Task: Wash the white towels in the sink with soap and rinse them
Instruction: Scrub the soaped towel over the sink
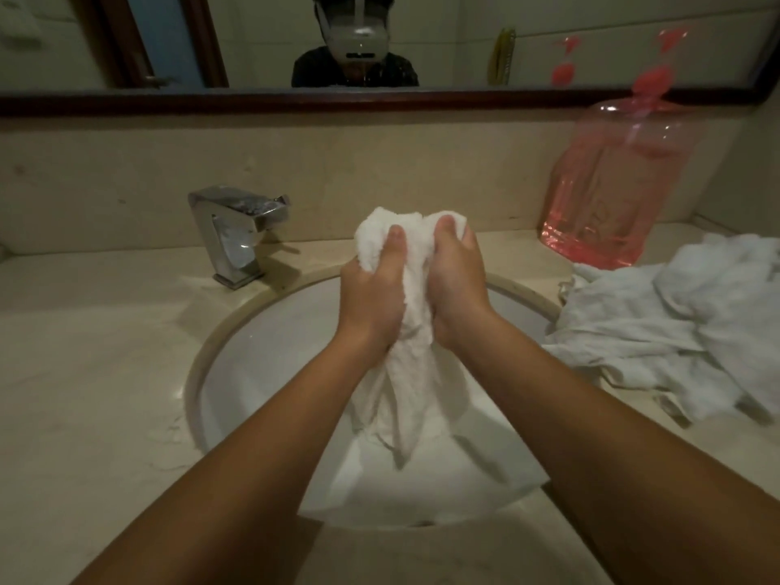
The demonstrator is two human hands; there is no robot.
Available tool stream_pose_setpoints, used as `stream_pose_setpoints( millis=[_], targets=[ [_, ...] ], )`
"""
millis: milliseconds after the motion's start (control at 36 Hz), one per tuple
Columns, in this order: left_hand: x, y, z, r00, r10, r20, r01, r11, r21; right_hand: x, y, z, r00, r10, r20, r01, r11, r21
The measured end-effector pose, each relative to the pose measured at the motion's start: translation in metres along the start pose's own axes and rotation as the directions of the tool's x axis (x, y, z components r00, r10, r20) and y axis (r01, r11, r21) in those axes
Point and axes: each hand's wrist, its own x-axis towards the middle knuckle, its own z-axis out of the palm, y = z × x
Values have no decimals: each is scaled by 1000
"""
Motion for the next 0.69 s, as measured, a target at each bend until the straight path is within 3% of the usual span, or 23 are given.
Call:
stream_pose_setpoints(
  millis=[83,194,278,333,389,472,528,556,611,639,694],
  targets=[
    [-2,-2,2,997,60,-39,-58,998,38,-5,3,-2,999,33,3,-33,999,-37],
    [11,4,-12,990,-23,-139,26,999,22,-31,13,-3,989,12,147,-5,999,-50],
    [1,5,-11,998,-12,-62,14,999,33,-12,3,1,999,-24,48,27,998,-64],
    [-8,2,-6,999,41,11,-42,992,116,9,1,-3,1000,20,-19,-21,997,-74],
    [-9,-3,-3,996,76,53,-85,977,197,24,8,-10,996,92,10,-91,990,-106],
    [1,-8,-7,1000,3,5,-4,966,259,25,17,-20,979,204,-23,-201,930,-309],
    [7,-9,-12,999,-37,-23,43,945,323,18,18,-28,990,113,-81,-138,871,-472],
    [8,-10,-14,999,-46,3,43,940,338,15,19,-31,997,53,-48,-69,871,-487],
    [5,-9,-14,990,-57,130,9,941,338,3,19,-30,987,-4,158,71,904,-422],
    [4,-10,-15,977,-53,206,-16,948,317,-3,19,-27,967,9,255,93,919,-384],
    [2,-9,-14,945,-55,323,-30,967,252,-4,25,-26,949,19,314,103,924,-367]
  ],
)
